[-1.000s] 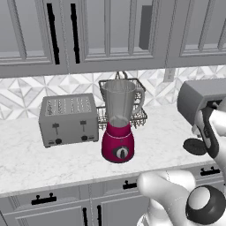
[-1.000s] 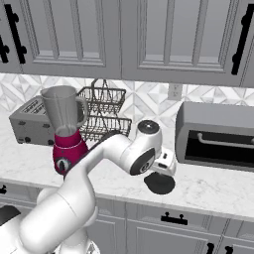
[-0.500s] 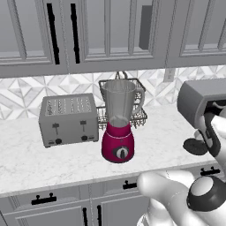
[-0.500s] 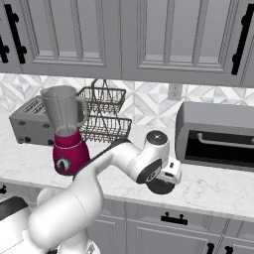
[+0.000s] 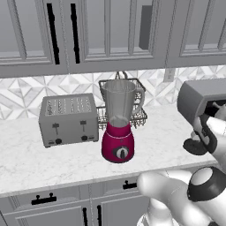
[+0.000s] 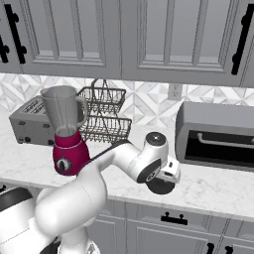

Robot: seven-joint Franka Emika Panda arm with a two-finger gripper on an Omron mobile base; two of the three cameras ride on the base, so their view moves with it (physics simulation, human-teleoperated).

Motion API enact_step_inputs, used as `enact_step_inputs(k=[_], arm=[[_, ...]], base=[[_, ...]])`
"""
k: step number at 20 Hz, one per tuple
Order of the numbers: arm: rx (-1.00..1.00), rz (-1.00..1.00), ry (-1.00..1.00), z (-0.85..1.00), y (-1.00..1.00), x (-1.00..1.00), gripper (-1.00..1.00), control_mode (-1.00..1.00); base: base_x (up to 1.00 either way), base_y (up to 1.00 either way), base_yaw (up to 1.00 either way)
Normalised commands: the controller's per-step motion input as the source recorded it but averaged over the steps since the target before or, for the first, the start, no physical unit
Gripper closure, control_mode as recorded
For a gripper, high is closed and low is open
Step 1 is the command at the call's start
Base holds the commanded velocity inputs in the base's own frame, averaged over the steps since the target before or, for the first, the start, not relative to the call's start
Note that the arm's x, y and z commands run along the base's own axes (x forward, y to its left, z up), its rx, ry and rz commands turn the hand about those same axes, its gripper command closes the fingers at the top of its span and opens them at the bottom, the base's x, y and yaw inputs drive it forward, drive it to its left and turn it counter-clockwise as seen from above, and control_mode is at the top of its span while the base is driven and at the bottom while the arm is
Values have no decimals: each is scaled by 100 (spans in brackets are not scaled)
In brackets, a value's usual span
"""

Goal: Close the lid blender by securely placing the lid on top.

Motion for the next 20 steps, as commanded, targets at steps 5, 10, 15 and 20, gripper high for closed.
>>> enact_step_inputs(k=[5, 10, 15, 20], arm=[[0, 0, 1, -13, 0, 22, -100, -100], [0, 0, 0, -19, 0, 15, -100, -100], [0, 0, 0, -21, -2, 14, -100, -100], [0, 0, 0, -20, -10, 13, -100, -100]], base=[[0, 0, 0], [0, 0, 0], [0, 0, 0], [0, 0, 0]])
